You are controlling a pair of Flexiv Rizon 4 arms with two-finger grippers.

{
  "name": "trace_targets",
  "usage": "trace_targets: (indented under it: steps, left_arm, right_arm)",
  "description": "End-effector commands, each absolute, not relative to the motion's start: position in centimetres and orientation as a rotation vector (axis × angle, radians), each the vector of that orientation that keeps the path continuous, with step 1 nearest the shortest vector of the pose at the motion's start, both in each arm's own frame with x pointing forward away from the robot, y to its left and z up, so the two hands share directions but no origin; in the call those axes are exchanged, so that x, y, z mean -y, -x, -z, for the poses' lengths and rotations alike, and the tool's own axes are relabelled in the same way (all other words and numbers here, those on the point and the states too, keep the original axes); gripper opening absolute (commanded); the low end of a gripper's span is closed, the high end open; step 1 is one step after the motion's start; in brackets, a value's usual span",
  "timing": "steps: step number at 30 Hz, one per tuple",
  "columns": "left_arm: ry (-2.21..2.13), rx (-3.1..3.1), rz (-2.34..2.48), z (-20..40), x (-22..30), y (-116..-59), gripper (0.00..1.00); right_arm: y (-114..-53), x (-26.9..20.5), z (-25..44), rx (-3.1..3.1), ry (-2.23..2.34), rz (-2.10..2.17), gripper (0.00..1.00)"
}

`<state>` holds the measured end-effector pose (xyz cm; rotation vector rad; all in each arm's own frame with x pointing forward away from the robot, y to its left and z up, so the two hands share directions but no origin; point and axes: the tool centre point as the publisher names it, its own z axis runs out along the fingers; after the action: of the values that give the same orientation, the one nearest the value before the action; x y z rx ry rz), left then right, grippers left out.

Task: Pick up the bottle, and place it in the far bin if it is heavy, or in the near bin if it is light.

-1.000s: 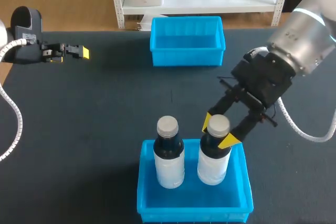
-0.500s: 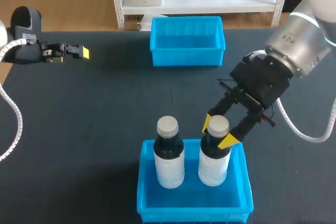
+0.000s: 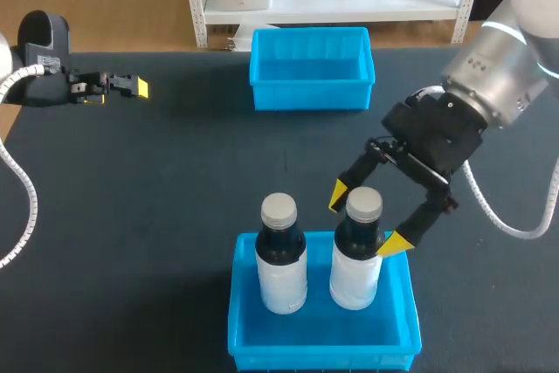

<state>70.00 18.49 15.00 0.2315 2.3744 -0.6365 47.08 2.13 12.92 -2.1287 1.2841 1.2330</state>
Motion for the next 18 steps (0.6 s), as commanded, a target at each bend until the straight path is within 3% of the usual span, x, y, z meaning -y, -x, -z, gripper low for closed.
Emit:
trace_targets:
  steps: [1, 11, 18]
  left_arm:
    - [-0.231, -2.374, 0.636, -15.0, -18.5, -70.0, 1.00]
    - [-0.231, -2.374, 0.636, -15.0, -18.5, -70.0, 1.00]
    - [-0.231, -2.374, 0.636, -15.0, -18.5, -70.0, 1.00]
  right_arm:
    - [-48.1, -0.4, -13.2, -1.327, 2.119, -1.224, 1.00]
    - [-52.5, 5.9, -14.4, -1.600, 1.952, -1.126, 1.00]
    - [-56.6, 7.4, -13.9, -1.792, 1.756, -1.101, 1.00]
